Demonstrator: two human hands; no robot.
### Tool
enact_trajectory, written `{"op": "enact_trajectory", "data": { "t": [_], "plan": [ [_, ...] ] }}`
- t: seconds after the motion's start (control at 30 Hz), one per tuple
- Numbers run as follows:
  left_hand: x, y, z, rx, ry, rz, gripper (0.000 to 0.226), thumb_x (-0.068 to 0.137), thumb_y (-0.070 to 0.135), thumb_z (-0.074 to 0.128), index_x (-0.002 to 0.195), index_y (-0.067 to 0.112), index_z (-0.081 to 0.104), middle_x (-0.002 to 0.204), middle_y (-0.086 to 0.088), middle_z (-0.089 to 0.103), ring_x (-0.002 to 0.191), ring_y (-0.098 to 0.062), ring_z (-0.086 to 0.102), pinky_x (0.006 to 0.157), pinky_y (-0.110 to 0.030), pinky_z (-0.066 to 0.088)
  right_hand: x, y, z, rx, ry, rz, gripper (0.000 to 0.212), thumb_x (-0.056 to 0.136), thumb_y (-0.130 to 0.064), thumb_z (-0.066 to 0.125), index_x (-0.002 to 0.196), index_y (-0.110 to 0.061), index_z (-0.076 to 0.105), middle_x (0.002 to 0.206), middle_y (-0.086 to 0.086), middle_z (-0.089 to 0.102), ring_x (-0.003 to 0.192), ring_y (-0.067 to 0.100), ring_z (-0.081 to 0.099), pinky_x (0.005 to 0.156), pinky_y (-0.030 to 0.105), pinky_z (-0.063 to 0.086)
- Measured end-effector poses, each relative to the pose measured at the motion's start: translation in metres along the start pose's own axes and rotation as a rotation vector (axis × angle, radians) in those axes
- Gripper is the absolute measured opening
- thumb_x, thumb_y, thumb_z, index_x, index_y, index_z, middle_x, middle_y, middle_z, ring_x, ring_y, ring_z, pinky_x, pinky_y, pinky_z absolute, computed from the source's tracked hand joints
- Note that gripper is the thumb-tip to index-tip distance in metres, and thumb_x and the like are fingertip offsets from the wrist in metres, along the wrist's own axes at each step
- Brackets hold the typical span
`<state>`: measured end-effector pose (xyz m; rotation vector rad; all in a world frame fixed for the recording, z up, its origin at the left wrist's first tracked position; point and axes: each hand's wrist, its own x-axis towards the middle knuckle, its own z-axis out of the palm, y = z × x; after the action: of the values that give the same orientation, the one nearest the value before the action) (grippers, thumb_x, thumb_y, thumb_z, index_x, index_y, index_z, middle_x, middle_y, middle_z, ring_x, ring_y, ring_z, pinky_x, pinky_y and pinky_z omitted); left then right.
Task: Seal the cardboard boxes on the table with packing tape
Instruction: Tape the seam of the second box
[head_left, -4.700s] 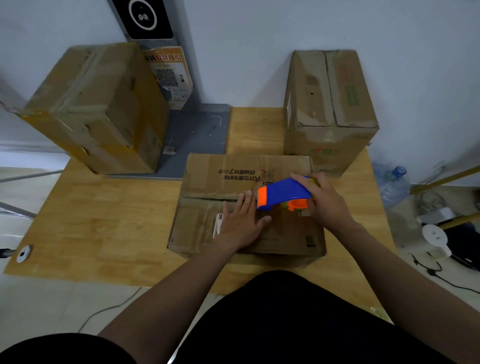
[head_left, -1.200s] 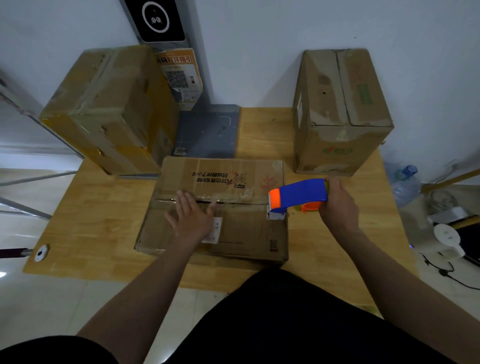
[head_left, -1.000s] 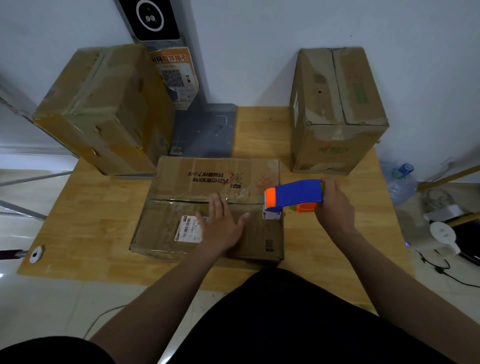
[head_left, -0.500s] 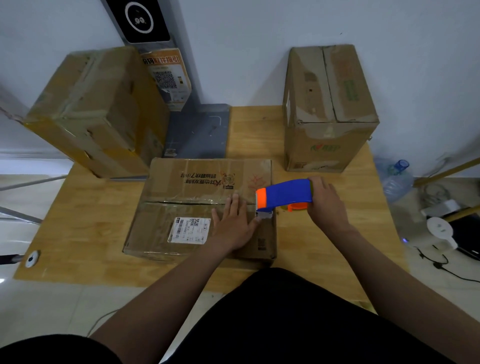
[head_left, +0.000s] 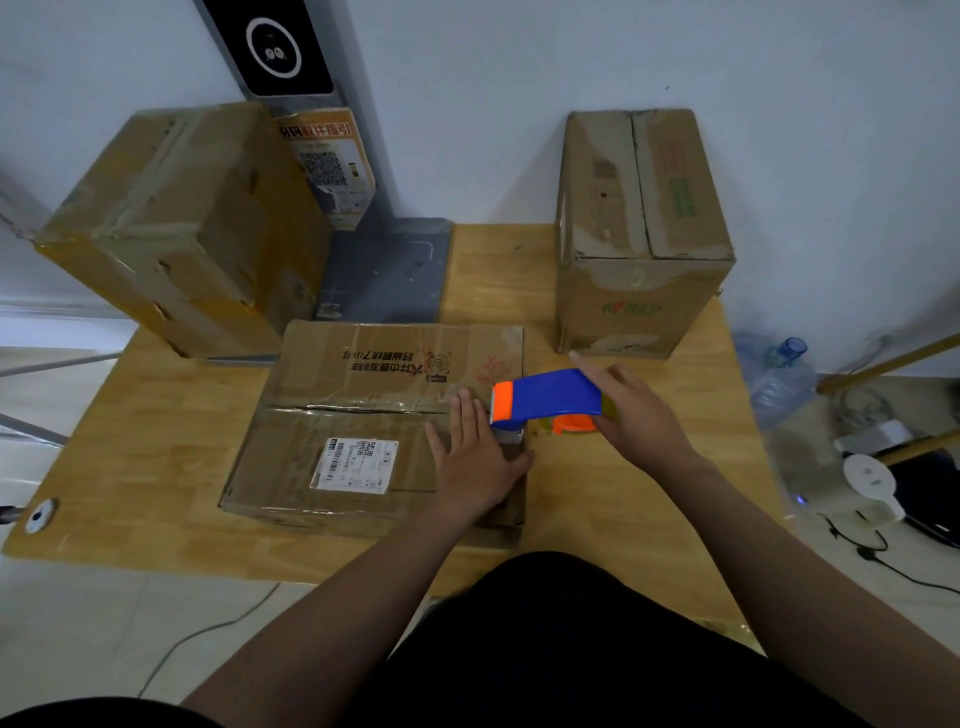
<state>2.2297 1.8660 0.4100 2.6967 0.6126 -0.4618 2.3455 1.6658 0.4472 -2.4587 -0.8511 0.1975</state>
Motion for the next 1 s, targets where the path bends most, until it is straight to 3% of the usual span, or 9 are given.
{"op": "enact_trajectory", "data": {
  "t": [0.17,0.33,0.53,0.87,1.0],
  "plan": [
    [-0.003,0.003,0.007,0.042,0.094,-0.002,0.104,0.093,0.079,0.022,0.162,0.008,-0.012,0.169,-0.01,-0.021,0.154,-0.022,-0.026,0.122,-0.062,-0.012,0.0,0.008,-0.003,-0.05,-0.017,-0.077,0.086,0.096,-0.024,0.062,0.152,-0.06,0.007,0.125,-0.002,0.044,0.108,0.019,0.051,0.068,0.036,0.053],
    [-0.004,0.005,0.01,0.088,0.119,-0.02,0.114,0.075,0.08,-0.007,0.162,0.007,-0.008,0.17,-0.012,-0.018,0.155,-0.025,-0.023,0.121,-0.067,-0.007,0.001,0.013,-0.005,-0.073,-0.027,-0.083,0.091,0.095,-0.02,0.063,0.15,-0.065,0.005,0.137,-0.002,0.039,0.119,0.022,0.049,0.073,0.045,0.056],
    [-0.003,0.006,0.013,0.083,0.158,-0.022,0.097,0.096,0.074,0.02,0.162,0.009,-0.007,0.17,-0.008,-0.017,0.155,-0.021,-0.022,0.12,-0.066,-0.011,0.0,0.016,-0.004,-0.049,-0.03,-0.109,0.09,0.095,-0.017,0.061,0.151,-0.062,0.008,0.138,-0.001,0.039,0.115,0.022,0.051,0.069,0.038,0.053],
    [-0.001,0.002,0.011,0.108,0.163,-0.016,0.097,0.096,0.074,0.018,0.162,0.009,-0.009,0.169,-0.008,-0.021,0.154,-0.02,-0.026,0.12,-0.067,-0.009,0.005,0.02,-0.009,-0.081,-0.026,-0.124,0.083,0.096,-0.02,0.058,0.153,-0.059,0.011,0.142,-0.001,0.038,0.117,0.021,0.051,0.069,0.039,0.056],
    [0.0,0.001,0.012,0.12,0.157,-0.023,0.101,0.088,0.077,0.005,0.162,0.009,-0.009,0.169,-0.008,-0.02,0.154,-0.021,-0.025,0.12,-0.067,-0.008,0.003,0.019,-0.006,-0.125,-0.021,-0.137,0.085,0.095,-0.022,0.062,0.153,-0.056,0.01,0.14,0.0,0.038,0.119,0.02,0.048,0.065,0.035,0.055]
  ]
}}
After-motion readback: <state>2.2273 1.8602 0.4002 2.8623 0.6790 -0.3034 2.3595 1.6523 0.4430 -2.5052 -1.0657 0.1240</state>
